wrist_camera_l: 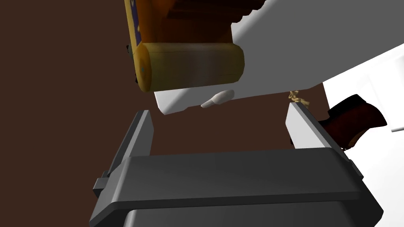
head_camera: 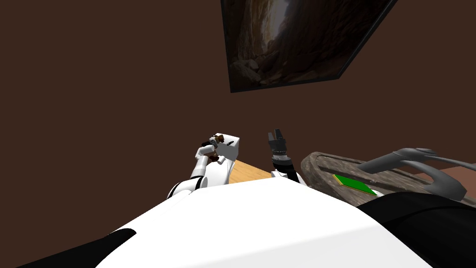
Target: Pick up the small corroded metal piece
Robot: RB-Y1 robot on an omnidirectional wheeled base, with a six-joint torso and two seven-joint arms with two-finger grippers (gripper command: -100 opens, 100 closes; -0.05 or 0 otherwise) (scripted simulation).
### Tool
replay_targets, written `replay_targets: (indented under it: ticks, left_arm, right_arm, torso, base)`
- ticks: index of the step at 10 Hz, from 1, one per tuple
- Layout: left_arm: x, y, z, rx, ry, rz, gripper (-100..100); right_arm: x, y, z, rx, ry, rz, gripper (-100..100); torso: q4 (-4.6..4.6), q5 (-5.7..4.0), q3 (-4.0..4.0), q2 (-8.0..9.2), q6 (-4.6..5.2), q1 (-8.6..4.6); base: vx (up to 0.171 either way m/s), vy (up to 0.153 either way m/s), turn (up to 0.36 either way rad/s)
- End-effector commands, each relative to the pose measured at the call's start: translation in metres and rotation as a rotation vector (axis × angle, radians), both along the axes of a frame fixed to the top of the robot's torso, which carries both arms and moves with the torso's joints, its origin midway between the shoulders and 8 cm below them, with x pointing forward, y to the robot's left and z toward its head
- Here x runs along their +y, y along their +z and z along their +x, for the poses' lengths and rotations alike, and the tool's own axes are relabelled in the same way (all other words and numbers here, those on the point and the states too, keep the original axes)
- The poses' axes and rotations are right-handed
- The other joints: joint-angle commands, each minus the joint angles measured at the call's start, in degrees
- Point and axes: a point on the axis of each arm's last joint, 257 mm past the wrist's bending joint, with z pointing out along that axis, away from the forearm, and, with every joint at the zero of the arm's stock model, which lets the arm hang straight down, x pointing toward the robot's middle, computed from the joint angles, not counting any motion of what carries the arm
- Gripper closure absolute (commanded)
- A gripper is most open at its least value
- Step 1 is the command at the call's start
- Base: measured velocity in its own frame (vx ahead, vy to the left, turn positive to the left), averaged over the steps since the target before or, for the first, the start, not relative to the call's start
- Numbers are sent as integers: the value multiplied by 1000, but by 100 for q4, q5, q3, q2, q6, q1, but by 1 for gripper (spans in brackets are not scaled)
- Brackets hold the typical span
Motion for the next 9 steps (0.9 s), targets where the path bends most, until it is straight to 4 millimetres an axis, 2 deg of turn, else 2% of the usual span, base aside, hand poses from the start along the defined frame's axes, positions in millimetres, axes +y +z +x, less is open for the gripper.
replay_targets:
  ticks: [1,7,9]
  left_arm:
    - [-1,-1,1,4,0,-2,-100]
    - [-1,-1,1,4,0,-2,-100]
    - [-5,0,1,31,-5,-8,-100]
  right_arm:
    - [0,0,0,0,0,0,0]
    - [0,0,0,0,0,0,0]
    - [0,0,0,0,0,0,0]
  torso:
    - [0,0,0,0,0,0]
    - [-1,-1,-3,-6,-2,-7]
    - [1,-2,3,6,1,-8]
  base:
    - [0,0,0]
    - [3,-4,11]
    - [-52,-10,-56]
